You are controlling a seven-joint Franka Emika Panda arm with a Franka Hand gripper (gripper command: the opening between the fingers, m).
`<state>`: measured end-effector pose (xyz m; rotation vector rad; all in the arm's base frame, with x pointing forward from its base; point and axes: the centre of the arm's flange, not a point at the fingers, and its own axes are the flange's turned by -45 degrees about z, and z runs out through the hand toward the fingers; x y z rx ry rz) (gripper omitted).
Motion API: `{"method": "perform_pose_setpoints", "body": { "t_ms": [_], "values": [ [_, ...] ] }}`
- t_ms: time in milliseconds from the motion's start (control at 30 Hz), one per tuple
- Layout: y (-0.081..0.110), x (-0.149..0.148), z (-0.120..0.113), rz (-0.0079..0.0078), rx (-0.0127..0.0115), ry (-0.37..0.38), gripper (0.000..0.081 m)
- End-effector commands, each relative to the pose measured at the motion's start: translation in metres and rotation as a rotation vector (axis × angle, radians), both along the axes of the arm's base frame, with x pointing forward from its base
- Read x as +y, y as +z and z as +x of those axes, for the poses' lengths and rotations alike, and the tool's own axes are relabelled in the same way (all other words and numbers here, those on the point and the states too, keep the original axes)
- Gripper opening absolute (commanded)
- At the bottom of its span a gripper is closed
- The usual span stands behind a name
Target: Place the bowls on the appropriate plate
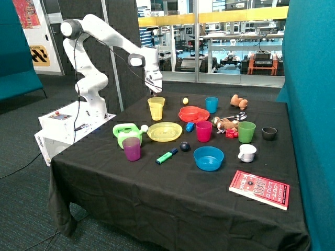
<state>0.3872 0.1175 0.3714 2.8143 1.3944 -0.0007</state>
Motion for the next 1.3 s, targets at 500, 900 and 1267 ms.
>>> {"method": "perform_pose_setpoints", "body": {
  "t_ms": [500,900,1267],
  "values": [
    [-0.020,0.022,-0.003,0.0009,-0.0001,-0.059,0.0589],
    [-0.033,0.035,-0.006,0.0009,-0.0001,-0.076,0.0588],
    [-0.048,0.040,-0.002,0.0009,-0.0001,-0.100,0.0541]
  ]
}}
